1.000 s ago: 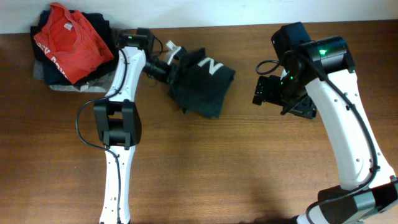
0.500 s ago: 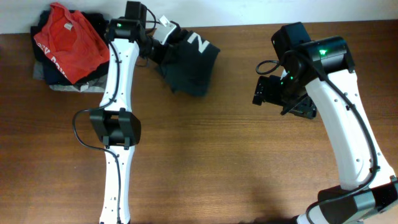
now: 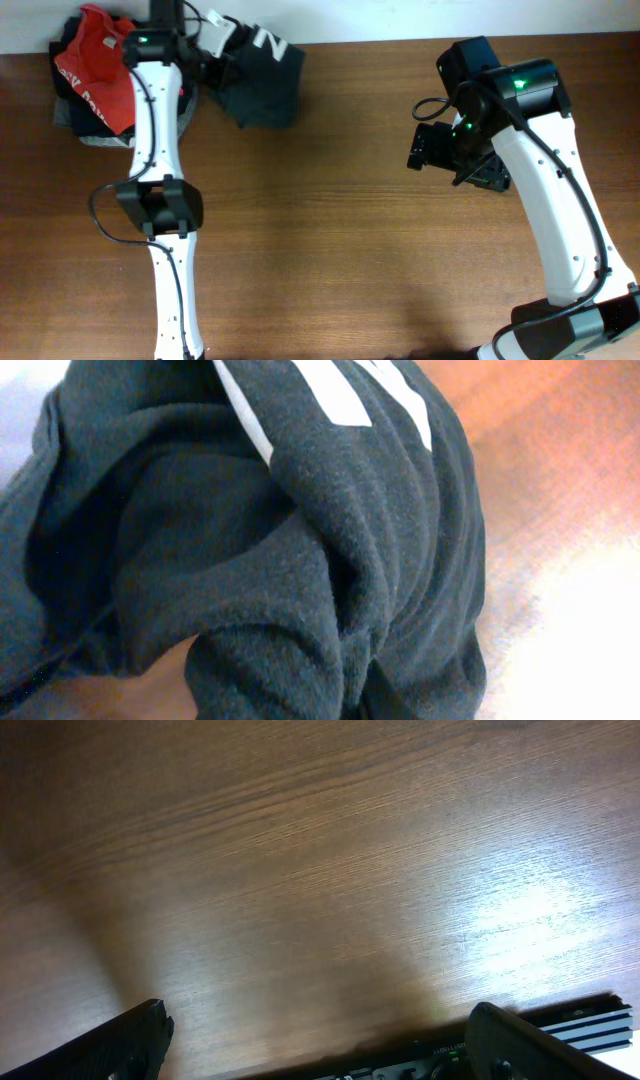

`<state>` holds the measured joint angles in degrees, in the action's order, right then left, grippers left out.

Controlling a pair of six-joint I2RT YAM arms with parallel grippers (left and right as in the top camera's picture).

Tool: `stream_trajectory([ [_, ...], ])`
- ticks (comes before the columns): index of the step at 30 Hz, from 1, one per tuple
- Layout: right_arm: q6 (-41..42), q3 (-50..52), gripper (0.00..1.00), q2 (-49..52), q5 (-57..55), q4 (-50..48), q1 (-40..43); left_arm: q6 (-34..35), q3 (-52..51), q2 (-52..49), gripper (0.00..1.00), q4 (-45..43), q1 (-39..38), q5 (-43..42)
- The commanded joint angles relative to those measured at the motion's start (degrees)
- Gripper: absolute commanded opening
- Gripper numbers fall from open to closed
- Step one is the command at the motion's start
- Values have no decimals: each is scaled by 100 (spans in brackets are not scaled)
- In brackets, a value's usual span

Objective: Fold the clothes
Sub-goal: 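Carry the bundle with the left gripper to the clothes stack at back-left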

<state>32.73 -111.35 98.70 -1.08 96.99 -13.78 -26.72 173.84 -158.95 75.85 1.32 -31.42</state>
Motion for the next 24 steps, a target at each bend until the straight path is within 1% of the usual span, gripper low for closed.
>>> stream_trajectory([
  [1, 11, 20, 99, -157, -138, 35, -42, 35, 553, 9, 0, -72, 179, -33],
  [11, 9, 20, 99, -157, -136, 35, -42, 35, 603, 457, 0, -343, 857, 304],
  [19, 11, 20, 98, -157, -133, 35, -42, 57, 603, 782, 0, -437, 1471, 271],
  [22, 11, 20, 99, -157, -133, 35, -42, 70, 603, 859, 0, -448, 1580, 273],
  [24, 13, 20, 99, -157, -133, 35, -42, 254, 603, 894, 0, -511, 1635, 273],
])
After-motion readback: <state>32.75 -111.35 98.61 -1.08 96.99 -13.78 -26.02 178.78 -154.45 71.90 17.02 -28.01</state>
